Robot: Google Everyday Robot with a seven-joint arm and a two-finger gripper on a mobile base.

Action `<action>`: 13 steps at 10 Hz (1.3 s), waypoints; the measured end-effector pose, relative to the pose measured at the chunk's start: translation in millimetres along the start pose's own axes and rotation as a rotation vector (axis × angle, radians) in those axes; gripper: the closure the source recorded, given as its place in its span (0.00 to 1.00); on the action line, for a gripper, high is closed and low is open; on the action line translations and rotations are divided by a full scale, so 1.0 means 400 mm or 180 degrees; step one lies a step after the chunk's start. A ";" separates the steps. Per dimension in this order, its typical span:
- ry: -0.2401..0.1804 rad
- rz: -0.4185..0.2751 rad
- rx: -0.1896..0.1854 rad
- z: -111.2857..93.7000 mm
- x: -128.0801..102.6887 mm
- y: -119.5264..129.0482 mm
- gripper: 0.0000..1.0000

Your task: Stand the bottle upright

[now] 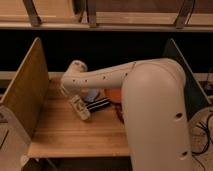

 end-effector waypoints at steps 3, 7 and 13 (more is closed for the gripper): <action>-0.0479 -0.0009 -0.0254 -0.025 -0.033 0.014 1.00; -0.0822 0.0142 -0.0414 -0.049 -0.037 0.003 1.00; -0.0840 0.0019 -0.0426 -0.053 -0.044 0.007 1.00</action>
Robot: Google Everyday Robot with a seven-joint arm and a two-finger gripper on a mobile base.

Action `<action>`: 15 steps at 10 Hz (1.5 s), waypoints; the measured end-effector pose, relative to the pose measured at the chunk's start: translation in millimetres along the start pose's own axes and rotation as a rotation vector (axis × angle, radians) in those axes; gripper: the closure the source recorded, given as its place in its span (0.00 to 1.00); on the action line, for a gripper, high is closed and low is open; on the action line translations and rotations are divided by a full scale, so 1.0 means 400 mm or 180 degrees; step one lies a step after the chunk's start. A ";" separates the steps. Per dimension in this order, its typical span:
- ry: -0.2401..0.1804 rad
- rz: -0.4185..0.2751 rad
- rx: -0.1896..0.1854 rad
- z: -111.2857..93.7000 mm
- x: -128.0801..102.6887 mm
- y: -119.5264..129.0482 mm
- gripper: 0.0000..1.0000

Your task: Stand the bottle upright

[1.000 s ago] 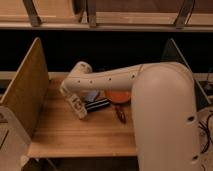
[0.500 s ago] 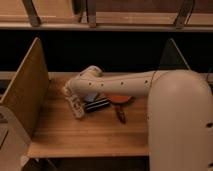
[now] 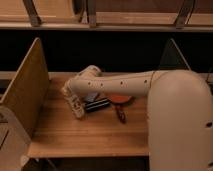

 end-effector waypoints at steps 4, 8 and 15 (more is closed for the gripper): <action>-0.0117 -0.0092 -0.0081 0.008 -0.013 -0.003 1.00; -0.0187 -0.0195 -0.0267 0.028 -0.014 0.020 1.00; -0.0218 -0.0417 -0.0469 0.037 -0.028 0.012 1.00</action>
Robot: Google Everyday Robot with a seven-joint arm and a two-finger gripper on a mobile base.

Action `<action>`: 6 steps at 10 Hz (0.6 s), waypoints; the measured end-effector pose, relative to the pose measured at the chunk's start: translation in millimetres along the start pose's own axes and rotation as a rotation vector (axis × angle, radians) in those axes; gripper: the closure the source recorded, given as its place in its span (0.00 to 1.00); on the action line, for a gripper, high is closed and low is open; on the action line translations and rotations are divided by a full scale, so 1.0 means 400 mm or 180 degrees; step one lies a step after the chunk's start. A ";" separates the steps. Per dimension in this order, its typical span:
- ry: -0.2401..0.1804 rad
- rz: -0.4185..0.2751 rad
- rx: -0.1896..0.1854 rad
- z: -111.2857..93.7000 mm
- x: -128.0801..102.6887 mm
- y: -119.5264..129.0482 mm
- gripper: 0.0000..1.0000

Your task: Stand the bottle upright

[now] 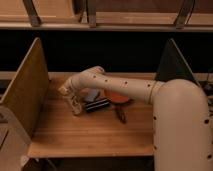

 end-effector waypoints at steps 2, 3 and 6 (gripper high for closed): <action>-0.0002 -0.0005 0.0013 -0.001 0.000 0.000 1.00; -0.0015 -0.0044 0.0072 -0.007 -0.002 -0.005 1.00; -0.0020 -0.0288 0.0264 -0.028 -0.007 -0.008 1.00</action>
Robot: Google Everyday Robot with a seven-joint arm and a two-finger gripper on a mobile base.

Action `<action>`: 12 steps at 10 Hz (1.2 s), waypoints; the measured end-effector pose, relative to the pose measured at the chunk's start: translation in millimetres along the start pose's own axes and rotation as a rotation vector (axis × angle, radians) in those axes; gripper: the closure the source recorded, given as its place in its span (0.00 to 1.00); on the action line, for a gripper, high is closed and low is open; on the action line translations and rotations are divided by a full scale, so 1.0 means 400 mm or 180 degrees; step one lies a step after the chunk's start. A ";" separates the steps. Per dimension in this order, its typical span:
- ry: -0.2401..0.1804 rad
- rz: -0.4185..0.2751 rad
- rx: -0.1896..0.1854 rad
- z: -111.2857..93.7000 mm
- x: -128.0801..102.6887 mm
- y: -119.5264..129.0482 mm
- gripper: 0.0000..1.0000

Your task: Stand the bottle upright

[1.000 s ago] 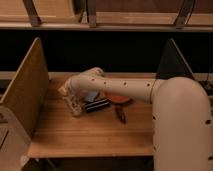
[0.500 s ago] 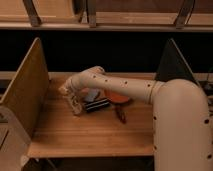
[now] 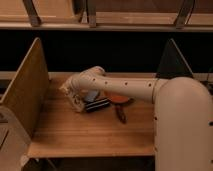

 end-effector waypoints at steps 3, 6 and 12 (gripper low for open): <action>0.0018 -0.0083 0.0027 -0.006 -0.002 0.027 1.00; -0.0205 0.0015 0.0097 -0.024 -0.017 0.028 1.00; -0.0753 0.0241 0.0100 -0.050 0.024 0.027 1.00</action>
